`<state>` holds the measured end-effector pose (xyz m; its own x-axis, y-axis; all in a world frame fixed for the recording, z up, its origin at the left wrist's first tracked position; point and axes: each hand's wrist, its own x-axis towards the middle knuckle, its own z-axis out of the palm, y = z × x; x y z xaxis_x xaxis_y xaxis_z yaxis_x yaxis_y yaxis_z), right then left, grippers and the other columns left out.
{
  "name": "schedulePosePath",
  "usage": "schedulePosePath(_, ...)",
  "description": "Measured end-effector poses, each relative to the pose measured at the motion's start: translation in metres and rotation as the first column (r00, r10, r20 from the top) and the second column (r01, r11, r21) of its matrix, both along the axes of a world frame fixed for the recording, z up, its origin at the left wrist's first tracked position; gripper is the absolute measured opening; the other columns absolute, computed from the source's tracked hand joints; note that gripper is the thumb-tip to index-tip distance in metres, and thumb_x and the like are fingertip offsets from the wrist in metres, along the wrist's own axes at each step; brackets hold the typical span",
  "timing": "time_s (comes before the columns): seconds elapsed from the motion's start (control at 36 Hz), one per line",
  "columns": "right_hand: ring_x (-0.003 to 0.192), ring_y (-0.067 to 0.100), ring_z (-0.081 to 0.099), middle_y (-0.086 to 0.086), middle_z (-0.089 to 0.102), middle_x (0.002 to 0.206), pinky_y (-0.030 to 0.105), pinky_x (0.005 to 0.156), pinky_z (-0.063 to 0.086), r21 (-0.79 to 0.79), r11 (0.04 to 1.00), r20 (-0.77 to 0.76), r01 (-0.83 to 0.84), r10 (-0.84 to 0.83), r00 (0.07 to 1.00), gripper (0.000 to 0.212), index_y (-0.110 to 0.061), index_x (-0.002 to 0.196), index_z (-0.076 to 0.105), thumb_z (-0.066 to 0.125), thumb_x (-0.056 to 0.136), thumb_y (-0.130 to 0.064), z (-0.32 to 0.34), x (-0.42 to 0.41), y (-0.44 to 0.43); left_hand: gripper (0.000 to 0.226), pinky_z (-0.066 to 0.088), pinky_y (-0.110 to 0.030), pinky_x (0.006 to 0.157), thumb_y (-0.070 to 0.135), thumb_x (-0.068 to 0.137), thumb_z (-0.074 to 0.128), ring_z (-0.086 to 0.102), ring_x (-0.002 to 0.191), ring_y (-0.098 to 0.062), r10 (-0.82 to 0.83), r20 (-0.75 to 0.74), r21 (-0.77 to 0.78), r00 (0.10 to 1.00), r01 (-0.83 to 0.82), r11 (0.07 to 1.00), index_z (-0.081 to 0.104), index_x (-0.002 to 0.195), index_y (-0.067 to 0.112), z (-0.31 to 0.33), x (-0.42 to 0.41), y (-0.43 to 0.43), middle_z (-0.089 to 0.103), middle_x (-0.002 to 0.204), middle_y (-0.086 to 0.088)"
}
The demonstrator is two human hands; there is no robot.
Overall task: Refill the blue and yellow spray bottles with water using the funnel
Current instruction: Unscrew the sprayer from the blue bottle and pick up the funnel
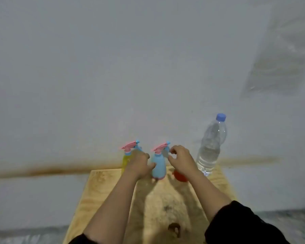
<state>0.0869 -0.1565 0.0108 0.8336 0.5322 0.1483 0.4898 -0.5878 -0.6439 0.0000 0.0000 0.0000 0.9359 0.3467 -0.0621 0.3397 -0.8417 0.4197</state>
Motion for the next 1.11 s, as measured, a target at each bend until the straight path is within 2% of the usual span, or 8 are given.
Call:
schedulePosePath(0.19, 0.105, 0.026, 0.057, 0.011, 0.06, 0.112, 0.031, 0.086, 0.045, -0.041, 0.999, -0.078, 0.02, -0.023, 0.997, 0.031, -0.006, 0.114, 0.06, 0.058, 0.085, -0.016, -0.061, 0.015, 0.016, 0.052, 0.041, -0.038, 0.095, 0.037, 0.092, 0.052, 0.047, 0.12, -0.032, 0.047, -0.14, -0.073, 0.989, -0.058, 0.996, 0.047, 0.129, 0.001, -0.064, 0.011, -0.001, 0.048, 0.13, -0.017)
schedulePosePath(0.28, 0.113, 0.022, 0.053, 0.006, 0.057, 0.119, 0.025, 0.084, 0.037, -0.067, 0.997, -0.079, 0.032, -0.037, 0.996, 0.035, -0.009, 0.121, 0.058, 0.056, 0.087, -0.02, -0.079, 0.024, 0.024, 0.053, 0.041, -0.038, 0.095, 0.038, 0.093, 0.054, 0.046, 0.12, -0.033, 0.051, -0.168, -0.076, 0.984, -0.064, 0.995, 0.046, 0.128, -0.001, -0.088, 0.02, 0.003, 0.048, 0.126, -0.018)
schedulePosePath(0.42, 0.107, 0.034, 0.057, 0.02, 0.061, 0.112, 0.033, 0.093, 0.044, -0.037, 0.998, -0.004, 0.043, -0.043, 0.999, 0.037, 0.005, 0.115, 0.059, 0.057, 0.084, -0.016, -0.103, 0.037, 0.039, 0.054, 0.041, -0.04, 0.095, 0.038, 0.091, 0.056, 0.047, 0.117, -0.034, 0.077, -0.176, -0.102, 0.981, -0.096, 0.99, 0.047, 0.127, -0.001, -0.12, 0.04, 0.005, 0.049, 0.124, -0.019)
schedulePosePath(0.5, 0.081, 0.041, 0.064, 0.026, 0.065, 0.09, 0.042, 0.076, 0.055, 0.079, 0.996, 0.007, 0.036, -0.037, 0.999, 0.041, 0.013, 0.098, 0.062, 0.055, 0.077, -0.022, -0.122, 0.043, 0.049, 0.053, 0.041, -0.038, 0.086, 0.042, 0.086, 0.058, 0.048, 0.111, -0.033, 0.088, -0.124, -0.153, 0.988, -0.106, 0.982, 0.052, 0.121, 0.004, -0.137, 0.053, 0.007, 0.052, 0.116, -0.016)
schedulePosePath(0.64, 0.103, 0.031, 0.055, 0.02, 0.057, 0.112, 0.031, 0.088, 0.043, 0.176, 0.984, -0.046, 0.029, -0.021, 0.999, 0.047, 0.003, 0.119, 0.053, 0.065, 0.079, -0.018, -0.12, 0.052, 0.066, 0.086, 0.043, -0.04, 0.073, 0.068, 0.065, 0.051, 0.054, 0.095, -0.035, 0.171, 0.047, -0.207, 0.984, -0.158, 0.965, 0.052, 0.117, 0.0, -0.161, 0.07, 0.011, 0.058, 0.103, -0.018)
schedulePosePath(0.72, 0.104, 0.026, 0.055, 0.015, 0.058, 0.113, 0.023, 0.088, 0.039, 0.213, 0.976, -0.079, 0.038, -0.021, 0.997, 0.051, -0.001, 0.117, 0.055, 0.058, 0.079, -0.035, -0.123, 0.055, 0.074, 0.087, 0.049, -0.042, 0.072, 0.066, 0.067, 0.049, 0.058, 0.091, -0.033, 0.185, 0.136, -0.238, 0.973, -0.149, 0.96, 0.05, 0.121, -0.003, -0.174, 0.077, 0.012, 0.059, 0.102, -0.017)
schedulePosePath(0.81, 0.101, 0.025, 0.057, 0.013, 0.062, 0.108, 0.034, 0.089, 0.047, 0.255, 0.965, -0.074, 0.065, -0.048, 0.996, 0.056, -0.003, 0.112, 0.057, 0.051, 0.079, -0.049, -0.128, 0.058, 0.079, 0.083, 0.053, -0.04, 0.075, 0.063, 0.07, 0.053, 0.059, 0.093, -0.027, 0.198, 0.228, -0.275, 0.953, -0.132, 0.952, 0.048, 0.124, 0.0, -0.164, 0.081, 0.003, 0.058, 0.106, -0.014)
schedulePosePath(1.11, 0.073, 0.012, 0.057, 0.0, 0.063, 0.078, 0.029, 0.067, 0.046, 0.495, 0.859, -0.103, 0.129, -0.09, 0.991, 0.028, -0.009, 0.086, 0.062, 0.061, 0.083, -0.037, -0.124, 0.064, 0.08, 0.075, 0.057, -0.039, 0.072, 0.043, 0.063, 0.077, 0.06, 0.096, -0.022, 0.393, 0.411, -0.436, 0.823, -0.201, 0.877, 0.047, 0.12, 0.005, -0.159, 0.089, -0.015, 0.059, 0.108, -0.01)
